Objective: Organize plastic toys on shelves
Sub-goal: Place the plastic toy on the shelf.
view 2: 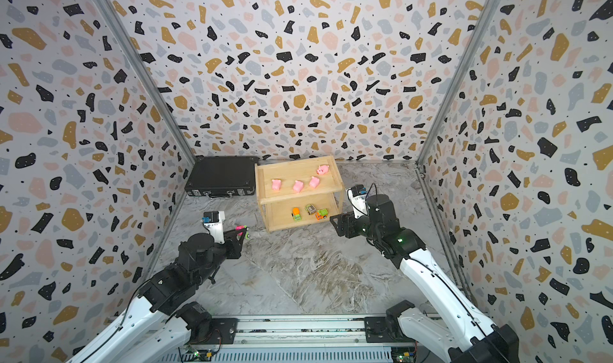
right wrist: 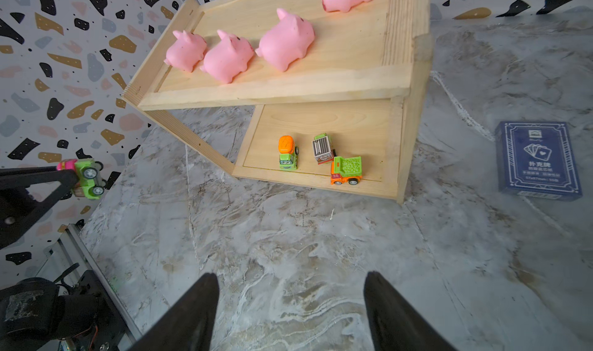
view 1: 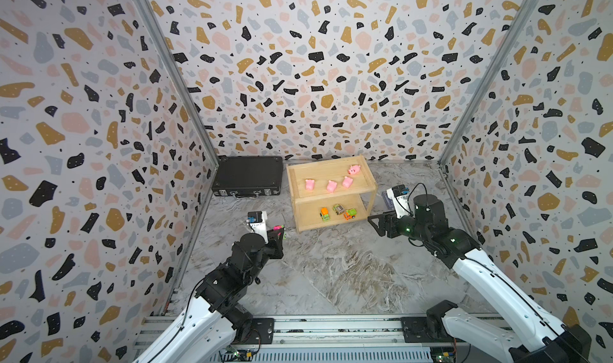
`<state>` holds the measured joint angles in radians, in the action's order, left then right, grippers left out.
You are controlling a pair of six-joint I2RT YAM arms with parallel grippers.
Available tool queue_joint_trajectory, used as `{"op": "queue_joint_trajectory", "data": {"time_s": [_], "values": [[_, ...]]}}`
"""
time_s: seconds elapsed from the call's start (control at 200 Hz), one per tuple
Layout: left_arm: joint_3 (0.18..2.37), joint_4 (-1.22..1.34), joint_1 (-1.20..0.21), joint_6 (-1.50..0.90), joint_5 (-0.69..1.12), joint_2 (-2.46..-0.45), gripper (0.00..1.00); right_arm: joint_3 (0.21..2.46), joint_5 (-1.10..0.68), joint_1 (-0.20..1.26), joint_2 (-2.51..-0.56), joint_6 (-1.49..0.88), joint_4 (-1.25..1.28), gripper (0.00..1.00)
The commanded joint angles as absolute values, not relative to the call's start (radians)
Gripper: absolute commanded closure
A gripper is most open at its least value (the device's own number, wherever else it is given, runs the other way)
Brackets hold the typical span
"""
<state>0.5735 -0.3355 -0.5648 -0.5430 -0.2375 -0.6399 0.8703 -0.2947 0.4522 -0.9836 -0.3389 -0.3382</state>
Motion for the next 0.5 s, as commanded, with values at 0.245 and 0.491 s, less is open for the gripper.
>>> {"op": "queue_joint_trajectory", "data": {"time_s": [0.245, 0.491], "values": [[0.637, -0.050, -0.333, -0.570, 0.000, -1.001, 0.89, 0.851, -0.296, 0.444, -0.948, -0.326, -0.346, 0.24], [0.686, 0.165, -0.261, -0.601, 0.137, -1.270, 0.89, 0.835, -0.318, 0.442, -0.935, -0.329, -0.332, 0.24]]}}
